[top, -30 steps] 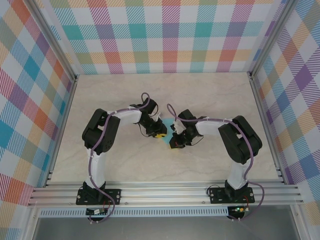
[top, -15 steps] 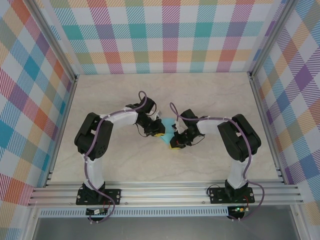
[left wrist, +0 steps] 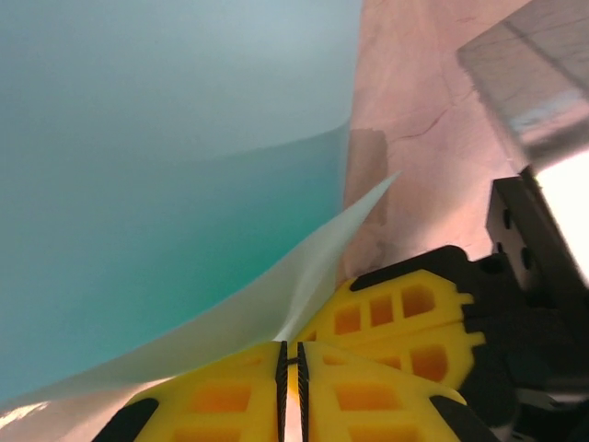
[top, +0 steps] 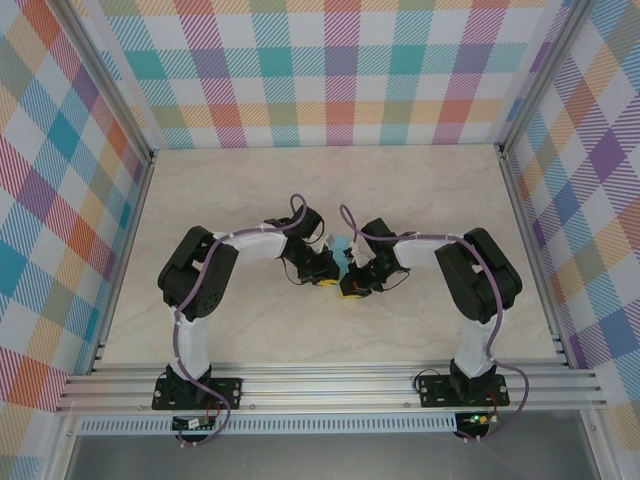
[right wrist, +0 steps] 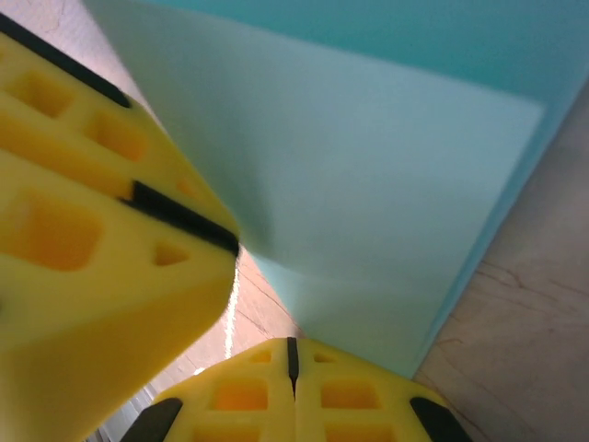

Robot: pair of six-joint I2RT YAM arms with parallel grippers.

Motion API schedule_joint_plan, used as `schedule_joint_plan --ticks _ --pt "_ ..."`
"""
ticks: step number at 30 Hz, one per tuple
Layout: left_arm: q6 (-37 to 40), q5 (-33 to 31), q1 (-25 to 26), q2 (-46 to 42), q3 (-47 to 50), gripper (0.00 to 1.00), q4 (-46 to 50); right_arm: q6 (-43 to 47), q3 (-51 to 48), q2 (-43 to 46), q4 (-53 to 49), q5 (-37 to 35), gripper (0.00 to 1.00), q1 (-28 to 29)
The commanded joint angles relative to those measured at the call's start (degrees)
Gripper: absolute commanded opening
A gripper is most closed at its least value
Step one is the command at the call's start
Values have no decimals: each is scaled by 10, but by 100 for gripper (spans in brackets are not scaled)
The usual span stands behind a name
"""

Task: Fold a paper plane with a square sheet of paper (fold left side to right side)
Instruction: Third fold the triangle at the center of the table.

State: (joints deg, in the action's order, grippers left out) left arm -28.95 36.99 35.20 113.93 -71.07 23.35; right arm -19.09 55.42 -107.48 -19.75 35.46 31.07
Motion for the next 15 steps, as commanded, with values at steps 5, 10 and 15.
schedule_joint_plan --ticks 5,10,15 --pt "-1 -10 14 30 -5 13 -3 -4 -26 -38 -45 -77 0 -1" --pt "19 -59 13 38 -5 13 20 -6 -26 -37 -53 -93 0 -1" --pt "50 -123 9 42 -1 11 38 -9 -26 -39 -61 -105 0 -1"
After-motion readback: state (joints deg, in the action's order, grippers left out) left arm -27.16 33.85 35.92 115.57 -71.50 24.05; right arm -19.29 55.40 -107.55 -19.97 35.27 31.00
